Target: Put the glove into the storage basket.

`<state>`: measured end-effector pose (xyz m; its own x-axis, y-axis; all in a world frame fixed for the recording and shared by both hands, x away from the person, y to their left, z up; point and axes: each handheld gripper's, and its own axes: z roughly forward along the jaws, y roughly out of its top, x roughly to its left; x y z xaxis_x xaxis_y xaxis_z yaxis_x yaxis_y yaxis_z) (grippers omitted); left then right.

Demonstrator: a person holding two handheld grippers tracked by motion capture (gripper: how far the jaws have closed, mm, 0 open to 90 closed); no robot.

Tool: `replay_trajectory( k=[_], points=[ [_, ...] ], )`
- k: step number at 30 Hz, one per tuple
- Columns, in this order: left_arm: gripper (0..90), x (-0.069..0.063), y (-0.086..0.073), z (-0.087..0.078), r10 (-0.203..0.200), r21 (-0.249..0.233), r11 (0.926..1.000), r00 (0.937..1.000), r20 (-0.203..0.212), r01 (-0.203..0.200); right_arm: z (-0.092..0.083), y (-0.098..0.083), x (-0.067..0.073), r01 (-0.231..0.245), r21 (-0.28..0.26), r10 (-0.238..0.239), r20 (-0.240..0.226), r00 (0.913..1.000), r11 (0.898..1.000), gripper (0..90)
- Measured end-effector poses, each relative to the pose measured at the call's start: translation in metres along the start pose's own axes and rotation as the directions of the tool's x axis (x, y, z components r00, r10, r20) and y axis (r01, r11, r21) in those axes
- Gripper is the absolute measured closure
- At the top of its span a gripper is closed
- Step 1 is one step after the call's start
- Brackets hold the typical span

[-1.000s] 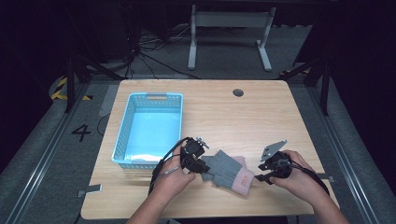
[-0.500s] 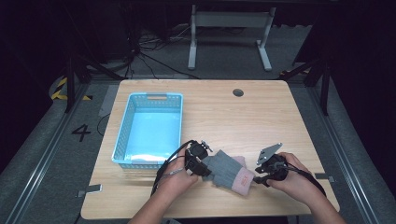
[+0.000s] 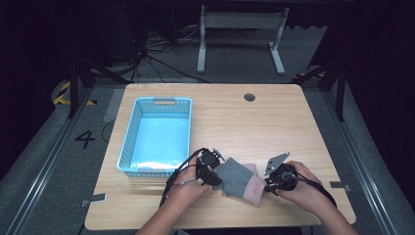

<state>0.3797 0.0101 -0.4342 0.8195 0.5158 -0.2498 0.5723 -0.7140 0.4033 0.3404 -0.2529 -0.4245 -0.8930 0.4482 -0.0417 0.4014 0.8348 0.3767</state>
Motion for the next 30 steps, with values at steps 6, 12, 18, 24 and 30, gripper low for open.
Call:
replay_trajectory(
  k=[6,12,18,24,30],
  points=[
    [79.6,-0.004,0.001,-0.004,0.012,-0.012,0.9999,0.9999,-0.011,-0.012,0.000,0.002,0.001,-0.010,0.004,0.010,0.004,0.9999,1.000,74.3],
    [87.3,-0.005,0.002,-0.005,0.015,-0.010,0.9998,0.9996,-0.025,-0.016,-0.001,0.002,0.001,-0.023,-0.004,0.023,-0.001,0.9997,1.000,76.5],
    [88.7,-0.009,0.002,-0.009,0.030,-0.014,0.9994,0.9985,-0.045,-0.031,-0.005,0.002,0.002,-0.044,-0.018,0.044,-0.007,0.9990,0.999,82.0],
    [88.8,-0.013,0.002,-0.016,0.037,-0.038,0.9985,0.9980,-0.052,-0.039,-0.011,0.004,0.002,-0.063,-0.039,0.062,-0.018,0.9979,0.997,84.4],
    [88.8,-0.016,0.000,-0.028,0.038,-0.062,0.9972,0.9982,-0.045,-0.041,-0.020,0.005,0.001,-0.083,-0.070,0.082,-0.022,0.9964,0.994,85.0]
  ],
)
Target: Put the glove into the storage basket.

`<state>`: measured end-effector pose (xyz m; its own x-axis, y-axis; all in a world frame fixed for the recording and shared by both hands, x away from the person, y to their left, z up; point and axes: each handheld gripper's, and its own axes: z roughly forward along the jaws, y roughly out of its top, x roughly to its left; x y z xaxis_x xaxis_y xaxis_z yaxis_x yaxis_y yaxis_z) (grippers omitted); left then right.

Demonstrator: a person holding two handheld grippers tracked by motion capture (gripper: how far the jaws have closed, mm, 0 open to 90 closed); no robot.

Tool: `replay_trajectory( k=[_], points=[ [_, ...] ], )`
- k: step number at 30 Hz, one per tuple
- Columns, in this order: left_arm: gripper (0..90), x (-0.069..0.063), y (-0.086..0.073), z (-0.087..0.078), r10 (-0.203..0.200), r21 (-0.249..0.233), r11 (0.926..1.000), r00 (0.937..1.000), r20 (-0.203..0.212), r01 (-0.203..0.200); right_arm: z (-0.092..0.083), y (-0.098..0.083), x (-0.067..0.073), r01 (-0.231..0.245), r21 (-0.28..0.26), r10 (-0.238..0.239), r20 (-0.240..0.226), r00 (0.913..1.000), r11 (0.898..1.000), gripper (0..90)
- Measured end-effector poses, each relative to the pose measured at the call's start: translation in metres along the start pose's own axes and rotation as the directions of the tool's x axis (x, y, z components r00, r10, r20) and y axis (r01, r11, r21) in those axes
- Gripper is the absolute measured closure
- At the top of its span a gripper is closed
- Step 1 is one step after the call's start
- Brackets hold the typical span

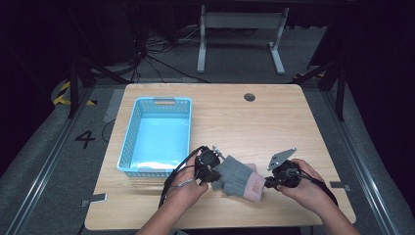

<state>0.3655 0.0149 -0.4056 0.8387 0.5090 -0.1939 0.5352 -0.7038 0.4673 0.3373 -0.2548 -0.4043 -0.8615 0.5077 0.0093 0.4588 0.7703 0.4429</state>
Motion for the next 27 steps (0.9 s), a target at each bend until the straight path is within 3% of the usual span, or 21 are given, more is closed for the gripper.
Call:
replay_trajectory(
  k=[15,27],
  points=[
    [88.8,-0.014,-0.010,-0.022,0.003,-0.052,0.9986,0.9998,-0.020,-0.004,-0.014,0.014,-0.009,-0.008,-0.087,0.013,0.053,0.9985,0.996,85.5],
    [88.8,-0.023,-0.013,-0.024,-0.002,-0.036,0.9994,1.0000,-0.006,0.002,-0.006,0.023,-0.022,-0.022,-0.115,0.028,0.054,0.9982,0.993,85.9]
  ],
)
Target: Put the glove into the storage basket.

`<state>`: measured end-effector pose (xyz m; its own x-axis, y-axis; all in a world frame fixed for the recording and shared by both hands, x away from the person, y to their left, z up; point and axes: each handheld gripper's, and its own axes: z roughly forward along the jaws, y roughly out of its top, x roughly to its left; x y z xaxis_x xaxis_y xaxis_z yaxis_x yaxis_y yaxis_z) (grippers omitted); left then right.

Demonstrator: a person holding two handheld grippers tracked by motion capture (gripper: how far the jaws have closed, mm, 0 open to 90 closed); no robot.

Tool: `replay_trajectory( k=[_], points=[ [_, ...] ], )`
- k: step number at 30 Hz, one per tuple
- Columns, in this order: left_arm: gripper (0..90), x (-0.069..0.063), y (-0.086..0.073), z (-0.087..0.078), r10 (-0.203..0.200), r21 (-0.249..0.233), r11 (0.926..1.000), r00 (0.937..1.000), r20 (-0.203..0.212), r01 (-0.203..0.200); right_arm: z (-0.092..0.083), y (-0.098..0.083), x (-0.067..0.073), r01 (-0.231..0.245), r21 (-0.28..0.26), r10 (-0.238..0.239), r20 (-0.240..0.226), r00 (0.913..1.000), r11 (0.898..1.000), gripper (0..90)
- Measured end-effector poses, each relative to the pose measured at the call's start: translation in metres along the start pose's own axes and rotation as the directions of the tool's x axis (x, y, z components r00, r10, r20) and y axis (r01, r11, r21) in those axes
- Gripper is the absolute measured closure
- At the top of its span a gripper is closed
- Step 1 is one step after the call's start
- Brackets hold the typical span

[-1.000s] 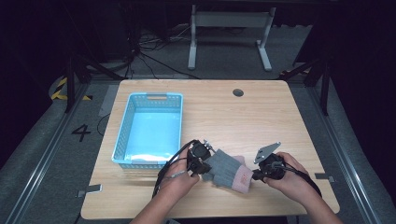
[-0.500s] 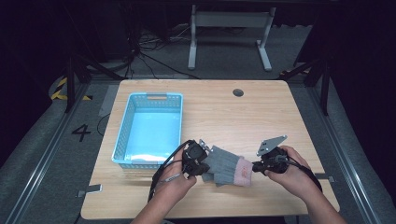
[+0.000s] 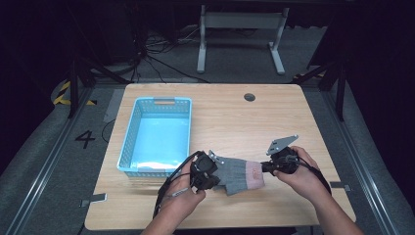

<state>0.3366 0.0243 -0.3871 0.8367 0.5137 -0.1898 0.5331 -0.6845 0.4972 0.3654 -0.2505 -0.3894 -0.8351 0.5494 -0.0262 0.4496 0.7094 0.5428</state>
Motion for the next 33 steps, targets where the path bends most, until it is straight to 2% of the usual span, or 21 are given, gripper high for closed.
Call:
replay_trajectory(
  k=[8,12,15,21,28,31,33],
  points=[
    [88.8,0.000,0.001,0.006,0.003,0.030,0.9996,0.9999,0.013,-0.003,0.009,0.001,-0.006,-0.018,0.005,0.018,-0.011,0.9998,1.000,85.9],
    [88.8,0.002,0.000,0.010,-0.010,0.045,0.9989,0.9998,0.015,0.010,0.016,0.002,-0.009,-0.024,0.013,0.024,-0.020,0.9995,1.000,85.9],
    [88.8,0.004,0.000,0.016,-0.015,0.077,0.9970,0.9992,0.036,0.012,0.022,0.000,-0.010,-0.036,0.022,0.037,-0.026,0.9990,0.999,85.9],
    [88.8,0.006,0.000,0.021,-0.022,0.092,0.9956,0.9990,0.040,0.018,0.027,-0.001,-0.011,-0.036,0.026,0.037,-0.024,0.9990,0.999,85.9],
    [88.7,0.013,0.000,0.027,-0.033,0.100,0.9946,0.9987,0.040,0.028,0.033,-0.005,-0.011,-0.020,0.019,0.020,-0.004,0.9998,1.000,84.9],
    [88.6,0.015,-0.001,0.029,-0.040,0.106,0.9938,0.9981,0.046,0.035,0.035,-0.006,-0.010,-0.023,0.026,0.022,0.009,0.9997,0.999,81.5],
    [88.4,0.015,-0.001,0.028,-0.045,0.103,0.9939,0.9979,0.047,0.040,0.036,-0.007,-0.011,-0.010,0.026,0.009,0.045,0.9989,1.000,76.8]
  ],
)
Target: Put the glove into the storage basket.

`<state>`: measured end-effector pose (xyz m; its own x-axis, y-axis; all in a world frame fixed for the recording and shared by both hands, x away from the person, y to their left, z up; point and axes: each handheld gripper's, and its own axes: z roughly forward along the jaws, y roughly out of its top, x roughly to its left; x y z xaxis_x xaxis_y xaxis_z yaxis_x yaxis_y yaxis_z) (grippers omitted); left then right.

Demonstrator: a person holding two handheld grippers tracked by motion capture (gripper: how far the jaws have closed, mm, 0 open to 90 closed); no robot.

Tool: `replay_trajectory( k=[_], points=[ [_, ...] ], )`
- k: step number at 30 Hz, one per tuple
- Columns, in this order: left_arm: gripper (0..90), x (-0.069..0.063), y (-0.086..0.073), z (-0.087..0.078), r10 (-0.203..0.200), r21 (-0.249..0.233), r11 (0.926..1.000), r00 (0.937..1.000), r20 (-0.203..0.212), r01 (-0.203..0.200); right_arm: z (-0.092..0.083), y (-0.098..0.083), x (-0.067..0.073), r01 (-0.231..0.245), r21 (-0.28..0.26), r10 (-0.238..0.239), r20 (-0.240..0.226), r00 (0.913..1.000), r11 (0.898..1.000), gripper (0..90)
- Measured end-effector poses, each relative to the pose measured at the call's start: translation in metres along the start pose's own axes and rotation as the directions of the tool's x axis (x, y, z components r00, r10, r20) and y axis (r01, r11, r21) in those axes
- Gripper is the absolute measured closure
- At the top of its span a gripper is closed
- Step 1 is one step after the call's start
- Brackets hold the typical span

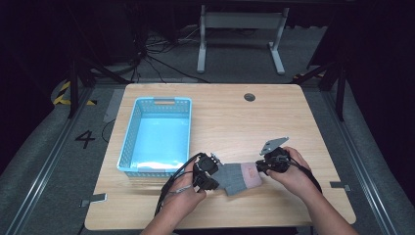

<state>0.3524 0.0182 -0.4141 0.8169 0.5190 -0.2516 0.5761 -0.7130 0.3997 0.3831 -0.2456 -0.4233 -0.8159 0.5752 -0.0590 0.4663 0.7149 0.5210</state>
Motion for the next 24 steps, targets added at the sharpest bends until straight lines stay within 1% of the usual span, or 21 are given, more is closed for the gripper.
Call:
replay_trajectory(
  k=[1,3,4,7,8,9,10,11,13,14,15,16,17,18,20,21,22,24],
  points=[
    [88.3,0.000,0.000,-0.001,-0.002,0.002,1.0000,1.0000,0.002,0.002,0.000,-0.001,-0.001,0.007,-0.001,-0.007,0.006,1.0000,1.000,76.5],
    [87.2,-0.001,0.000,-0.001,-0.006,0.009,0.9999,1.0000,0.006,0.006,-0.001,-0.001,-0.001,0.001,0.001,-0.001,0.010,1.0000,1.000,76.4],
    [85.8,-0.002,0.000,-0.002,-0.006,0.009,0.9999,1.0000,-0.003,0.006,-0.003,-0.003,-0.001,-0.001,-0.002,0.001,0.019,0.9998,1.000,75.6],
    [77.0,-0.003,0.002,-0.006,-0.011,0.010,0.9999,0.9999,-0.009,0.011,-0.005,-0.004,-0.002,0.002,-0.010,-0.002,0.019,0.9998,1.000,75.4],
    [75.8,-0.004,0.003,-0.010,-0.008,-0.008,0.9999,0.9999,-0.008,0.008,-0.009,-0.006,-0.003,0.001,-0.018,0.000,0.025,0.9997,1.000,75.0],
    [74.9,-0.004,0.004,-0.012,-0.005,-0.012,0.9999,0.9999,-0.012,0.004,-0.011,-0.006,-0.002,-0.006,-0.018,0.006,0.023,0.9997,1.000,74.9],
    [73.5,-0.005,0.004,-0.013,-0.003,-0.027,0.9996,0.9999,-0.012,0.003,-0.013,-0.007,-0.002,-0.009,-0.021,0.010,0.027,0.9996,1.000,74.9],
    [71.9,-0.005,0.004,-0.013,-0.003,-0.027,0.9996,0.9999,-0.012,0.003,-0.013,-0.007,-0.002,-0.009,-0.021,0.010,0.027,0.9996,1.000,74.9],
    [67.8,-0.005,0.006,-0.017,-0.001,-0.061,0.9982,0.9999,-0.017,0.000,-0.019,-0.010,-0.002,-0.020,-0.029,0.021,0.029,0.9994,0.999,73.9],
    [67.0,-0.005,0.006,-0.017,-0.001,-0.061,0.9982,0.9999,-0.017,0.000,-0.021,-0.012,-0.002,-0.024,-0.035,0.025,0.032,0.9992,0.999,73.6],
    [67.5,-0.006,0.007,-0.019,0.008,-0.079,0.9968,0.9997,-0.021,-0.010,-0.024,-0.013,-0.003,-0.031,-0.037,0.032,0.036,0.9988,0.999,72.9],
    [68.5,-0.009,0.009,-0.024,0.017,-0.120,0.9926,0.9993,-0.032,-0.021,-0.026,-0.014,-0.003,-0.036,-0.043,0.038,0.035,0.9987,0.998,71.5],
    [69.0,-0.009,0.009,-0.024,0.017,-0.120,0.9926,0.9993,-0.032,-0.021,-0.026,-0.014,-0.003,-0.036,-0.043,0.038,0.035,0.9987,0.998,71.5],
    [69.4,-0.011,0.010,-0.029,0.020,-0.164,0.9861,0.9991,-0.037,-0.026,-0.030,-0.016,-0.004,-0.046,-0.051,0.048,0.038,0.9981,0.998,69.8],
    [69.4,-0.012,0.011,-0.033,0.018,-0.186,0.9822,0.9988,-0.045,-0.026,-0.034,-0.018,-0.005,-0.054,-0.054,0.056,0.039,0.9977,0.997,68.4],
    [69.3,-0.012,0.011,-0.033,0.018,-0.186,0.9822,0.9988,-0.045,-0.026,-0.034,-0.018,-0.005,-0.054,-0.054,0.056,0.039,0.9977,0.997,68.4],
    [69.3,-0.012,0.012,-0.034,0.010,-0.199,0.9798,0.9987,-0.050,-0.020,-0.037,-0.020,-0.005,-0.059,-0.054,0.061,0.038,0.9974,0.997,67.6],
    [66.6,-0.012,0.015,-0.034,0.010,-0.221,0.9751,0.9978,-0.066,-0.025,-0.045,-0.025,-0.007,-0.082,-0.064,0.085,0.039,0.9956,0.995,65.3]
  ],
)
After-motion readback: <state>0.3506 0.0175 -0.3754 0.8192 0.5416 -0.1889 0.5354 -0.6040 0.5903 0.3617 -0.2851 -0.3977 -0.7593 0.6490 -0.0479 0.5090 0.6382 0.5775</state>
